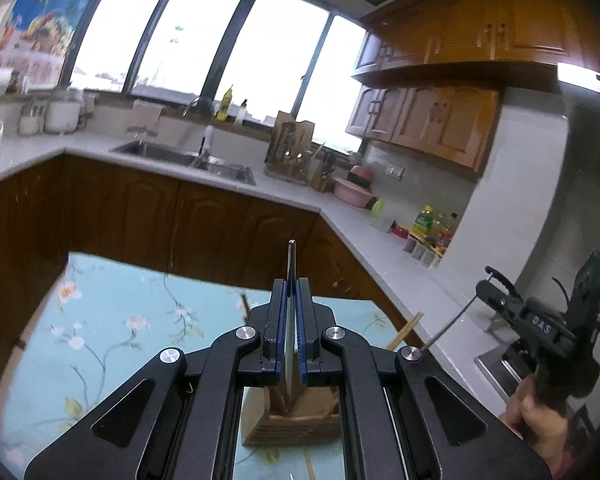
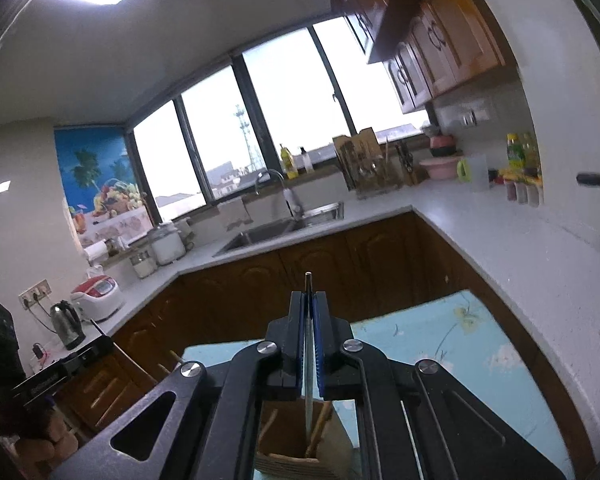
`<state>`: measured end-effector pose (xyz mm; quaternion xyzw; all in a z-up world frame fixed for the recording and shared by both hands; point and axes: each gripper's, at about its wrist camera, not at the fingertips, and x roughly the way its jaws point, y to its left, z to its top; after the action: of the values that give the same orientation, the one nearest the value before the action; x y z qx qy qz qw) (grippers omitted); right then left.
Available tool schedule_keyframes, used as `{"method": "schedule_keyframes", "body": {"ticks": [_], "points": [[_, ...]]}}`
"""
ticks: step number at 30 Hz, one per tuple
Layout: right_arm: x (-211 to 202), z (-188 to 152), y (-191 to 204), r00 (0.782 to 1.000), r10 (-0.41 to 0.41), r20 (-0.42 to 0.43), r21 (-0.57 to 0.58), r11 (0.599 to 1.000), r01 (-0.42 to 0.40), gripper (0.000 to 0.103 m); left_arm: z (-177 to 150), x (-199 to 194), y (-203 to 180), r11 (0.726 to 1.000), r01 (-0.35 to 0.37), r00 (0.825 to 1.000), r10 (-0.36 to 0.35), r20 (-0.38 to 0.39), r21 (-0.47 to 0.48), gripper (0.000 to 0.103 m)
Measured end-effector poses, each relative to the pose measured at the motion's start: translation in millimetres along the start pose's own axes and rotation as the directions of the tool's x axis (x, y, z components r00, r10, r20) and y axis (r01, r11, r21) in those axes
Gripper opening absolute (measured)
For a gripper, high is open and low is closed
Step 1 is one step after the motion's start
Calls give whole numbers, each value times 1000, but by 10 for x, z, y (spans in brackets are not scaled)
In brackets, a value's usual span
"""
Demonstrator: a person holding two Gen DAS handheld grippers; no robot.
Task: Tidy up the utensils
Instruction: 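Lift both metal chopsticks and lower them into the wooden holder, then open the left tool while the right tool opens, releasing both chopsticks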
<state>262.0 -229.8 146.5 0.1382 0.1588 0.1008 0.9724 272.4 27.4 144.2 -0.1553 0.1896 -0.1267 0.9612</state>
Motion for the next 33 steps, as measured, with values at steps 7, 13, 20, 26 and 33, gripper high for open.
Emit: {"method": "schedule_keyframes", "body": {"ticks": [7,13,20,26,33], "points": [[273,-329,-108,997,-9,-75,19,1000,11,4,-355,300,148,999,-28,998,27,-55,-22,3],[449,-489,-173,990,-9,-138,46,999,15,5,-477,458,209,999,-27,995,24,-100,-37,4],[525,-568,-176,985,-13,-171,40,999,20,5,-512,524,164,999,-36,992,34,-123,-12,4],[528,-559,-146,984,-14,-175,40,999,21,6,-493,530,163,999,-38,991,36,-129,-10,4],[472,-543,-163,987,2,-162,62,998,8,45,-458,423,192,999,-47,990,46,-135,-9,30]]}}
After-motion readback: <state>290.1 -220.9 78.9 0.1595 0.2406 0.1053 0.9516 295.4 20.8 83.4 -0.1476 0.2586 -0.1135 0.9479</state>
